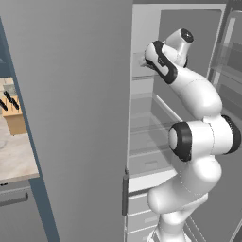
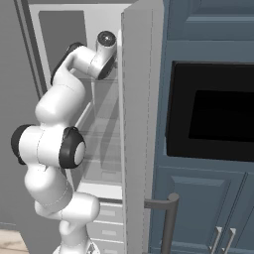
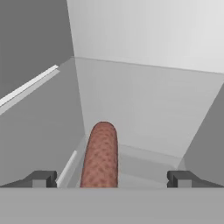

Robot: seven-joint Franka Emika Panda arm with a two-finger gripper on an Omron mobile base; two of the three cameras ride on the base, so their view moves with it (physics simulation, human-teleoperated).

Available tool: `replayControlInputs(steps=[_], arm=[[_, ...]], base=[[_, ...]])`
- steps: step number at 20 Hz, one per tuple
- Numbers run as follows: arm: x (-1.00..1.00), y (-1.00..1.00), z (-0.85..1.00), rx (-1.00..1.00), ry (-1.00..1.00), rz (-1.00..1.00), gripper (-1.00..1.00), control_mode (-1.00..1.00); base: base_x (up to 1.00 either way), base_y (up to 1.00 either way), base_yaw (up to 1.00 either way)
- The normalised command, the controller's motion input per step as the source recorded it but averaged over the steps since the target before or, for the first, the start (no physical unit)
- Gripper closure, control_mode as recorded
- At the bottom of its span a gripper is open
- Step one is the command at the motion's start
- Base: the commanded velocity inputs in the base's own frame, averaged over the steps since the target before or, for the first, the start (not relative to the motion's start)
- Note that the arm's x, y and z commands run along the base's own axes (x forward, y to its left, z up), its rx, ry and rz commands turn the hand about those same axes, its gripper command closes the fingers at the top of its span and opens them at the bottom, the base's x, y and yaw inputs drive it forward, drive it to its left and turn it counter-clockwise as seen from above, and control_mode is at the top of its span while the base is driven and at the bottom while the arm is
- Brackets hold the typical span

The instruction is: Retrieve the sausage and cheese from the fridge and place them on the cutting board on the counter.

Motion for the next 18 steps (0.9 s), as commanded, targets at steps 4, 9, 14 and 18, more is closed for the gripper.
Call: replayControlInputs(steps=[4,9,14,18], arm=[[0.01,0.0,-0.3,-0.1,0.02,0.02,-1.0,-1.0],[-0.09,0.03,-0.55,-0.11,0.0,0.0,1.0,-1.0],[-0.14,0.02,-0.55,-0.06,0.0,0.0,1.0,-1.0],[-0.18,-0.02,-0.39,0.0,0.0,0.0,1.0,-1.0]], base=[[0.0,0.0,0.0],[0.0,0.0,0.0],[0.0,0.0,0.0],[0.0,0.0,0.0]])
